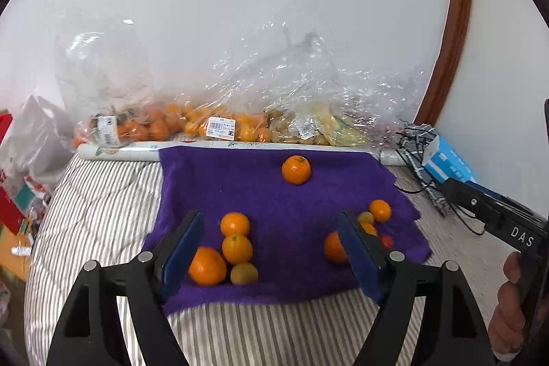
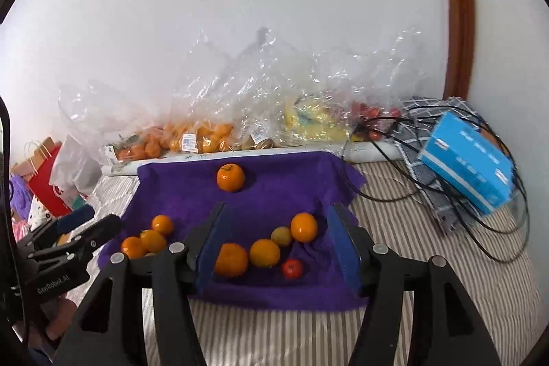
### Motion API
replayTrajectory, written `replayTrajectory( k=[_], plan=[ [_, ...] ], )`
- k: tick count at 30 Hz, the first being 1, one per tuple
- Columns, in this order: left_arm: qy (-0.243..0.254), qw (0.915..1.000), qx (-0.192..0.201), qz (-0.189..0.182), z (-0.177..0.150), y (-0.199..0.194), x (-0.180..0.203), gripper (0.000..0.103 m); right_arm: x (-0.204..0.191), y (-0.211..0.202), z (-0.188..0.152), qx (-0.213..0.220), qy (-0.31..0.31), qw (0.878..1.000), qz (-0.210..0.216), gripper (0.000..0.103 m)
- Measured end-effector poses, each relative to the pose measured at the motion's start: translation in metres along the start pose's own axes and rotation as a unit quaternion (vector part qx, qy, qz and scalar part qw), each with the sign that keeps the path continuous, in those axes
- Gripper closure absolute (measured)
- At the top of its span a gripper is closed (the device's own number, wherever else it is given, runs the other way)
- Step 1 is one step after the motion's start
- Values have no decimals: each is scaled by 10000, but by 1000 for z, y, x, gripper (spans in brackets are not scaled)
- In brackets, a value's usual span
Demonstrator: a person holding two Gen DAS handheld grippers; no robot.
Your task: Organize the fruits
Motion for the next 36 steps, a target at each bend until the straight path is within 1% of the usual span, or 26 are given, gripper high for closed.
replayTrajectory(
  k=[2, 5, 7, 8, 11, 12, 15, 18, 22, 26, 30, 36],
  plan=[
    [-73, 10000, 15, 14, -4, -18, -2, 18, -1, -19, -2, 10, 9, 9999, -105, 42],
    [-3, 9999, 104, 128, -9, -45, -1, 16, -3, -48, -7, 150, -71, 9994, -297, 32],
    [48, 9997, 183, 162, -12, -62, 2, 13, -6, -69, -8, 345, -122, 9989, -305, 20],
    [49, 9995, 234, 189, -14, -71, 3, 11, -8, -81, -10, 445, -137, 9985, -300, 17],
    [42, 9991, 337, 237, -19, -96, 7, 8, -11, -108, -14, 568, -161, 9980, -205, 7],
    [48, 9991, 367, 228, -19, -102, 9, 6, -11, -118, -16, 573, -157, 9980, -213, 2],
    [44, 9985, 504, 226, -22, -128, 16, 4, -8, -141, -24, 522, -78, 9982, -301, 2],
    [31, 9981, 562, 234, -25, -150, 23, 4, -6, -166, -31, 577, -60, 9978, -307, 2],
    [49, 9976, 638, 281, -32, -174, 32, 4, -4, -195, -40, 630, 34, 9978, -201, 2],
    [97, 9970, 713, 280, -36, -191, 42, 4, 0, -225, -46, 740, 7, 9970, -243, 2],
    [114, 9967, 760, 250, -40, -204, 48, 4, 2, -247, -44, 913, 7, 9955, -251, 2],
    [45, 9968, 769, 229, -41, -210, 47, 4, 2, -261, -44, 1017, -47, 9943, -326, 2]
  ],
)
Point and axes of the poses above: each gripper's, at about its wrist camera, not at the fingertips, and y roughly the way its jaws point, x to its right, z to its top, the point moved 10 cm from there along y, roughly the way its jaws point, and after that the axes turned 5 degrees about x, right-handed, at the moved point
